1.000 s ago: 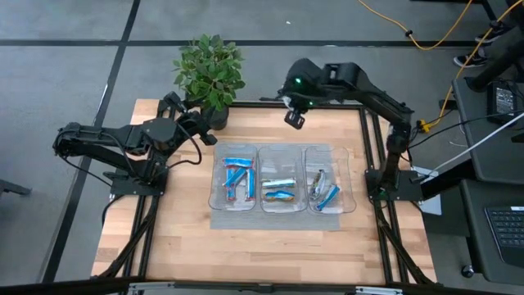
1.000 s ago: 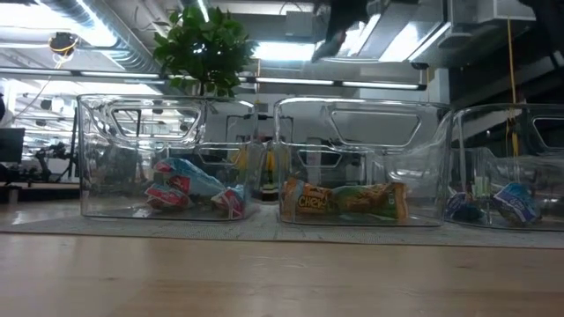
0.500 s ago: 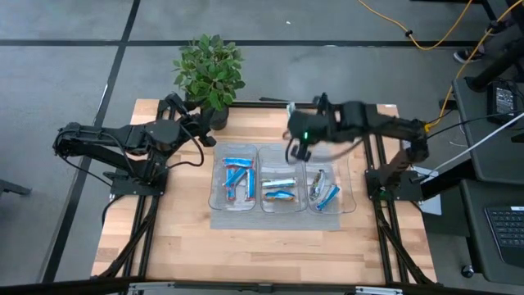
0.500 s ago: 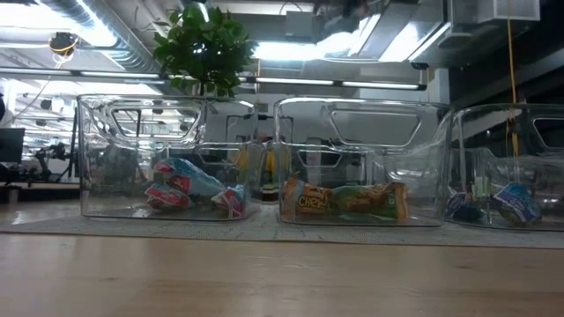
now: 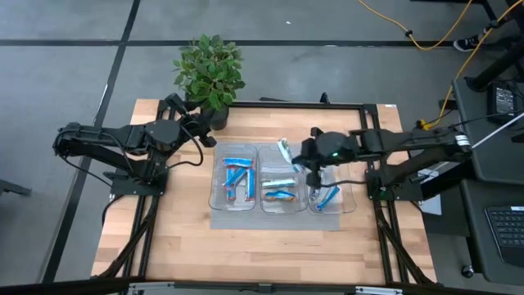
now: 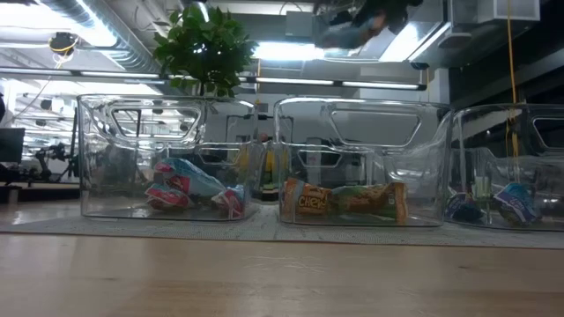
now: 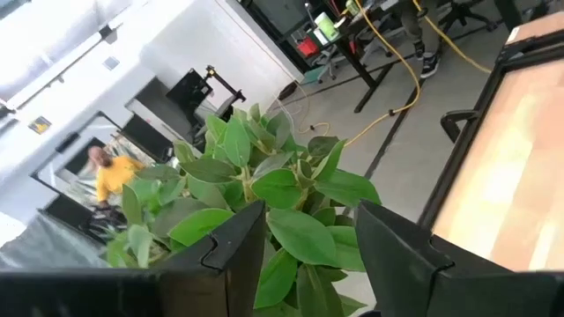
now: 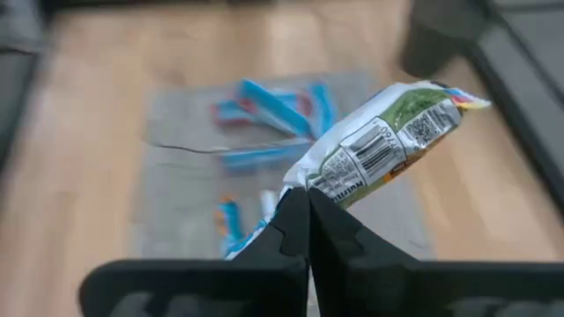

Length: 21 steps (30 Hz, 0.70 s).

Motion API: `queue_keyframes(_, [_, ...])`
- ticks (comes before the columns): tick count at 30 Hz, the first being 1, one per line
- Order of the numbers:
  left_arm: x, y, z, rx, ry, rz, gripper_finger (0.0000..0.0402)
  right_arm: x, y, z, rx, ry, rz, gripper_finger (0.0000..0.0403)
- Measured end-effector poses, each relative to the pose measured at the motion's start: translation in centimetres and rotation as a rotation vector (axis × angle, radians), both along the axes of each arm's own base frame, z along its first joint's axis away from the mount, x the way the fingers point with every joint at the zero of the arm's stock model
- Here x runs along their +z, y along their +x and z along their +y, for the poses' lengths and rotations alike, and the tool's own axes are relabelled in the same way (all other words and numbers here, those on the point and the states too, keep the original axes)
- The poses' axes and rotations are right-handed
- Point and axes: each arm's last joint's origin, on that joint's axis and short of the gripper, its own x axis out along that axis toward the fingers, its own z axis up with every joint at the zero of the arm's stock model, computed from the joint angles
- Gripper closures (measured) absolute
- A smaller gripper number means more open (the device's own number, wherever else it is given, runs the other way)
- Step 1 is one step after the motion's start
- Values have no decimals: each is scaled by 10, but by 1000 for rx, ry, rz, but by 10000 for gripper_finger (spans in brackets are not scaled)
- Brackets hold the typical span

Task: Pick and place Granola Bars by type
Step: Put the yellow granola bar into the middle transparent bin

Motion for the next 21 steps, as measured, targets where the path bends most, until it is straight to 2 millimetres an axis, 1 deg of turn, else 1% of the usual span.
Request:
queue_keyframes(3, [0,0,0,-13,-24,-31,233,6,-16,-1,113,37,-77,401])
queue_keyframes(6, [0,0,0,-16,-28,-34,233,17,-31,-5,154,36,-117,401])
queue_keyframes(8, [-1,0,0,-14,-32,-31,233,23,-38,-10,167,32,-142,401])
queue_keyframes(11, [-2,0,0,-9,-42,-43,233,28,-43,-18,182,38,-154,401])
queue_keyframes(15, [-2,0,0,-8,-45,-47,233,24,-37,-27,206,60,-132,401])
queue_keyframes(21, [-2,0,0,-7,-45,-46,233,4,-18,-37,236,62,-32,401])
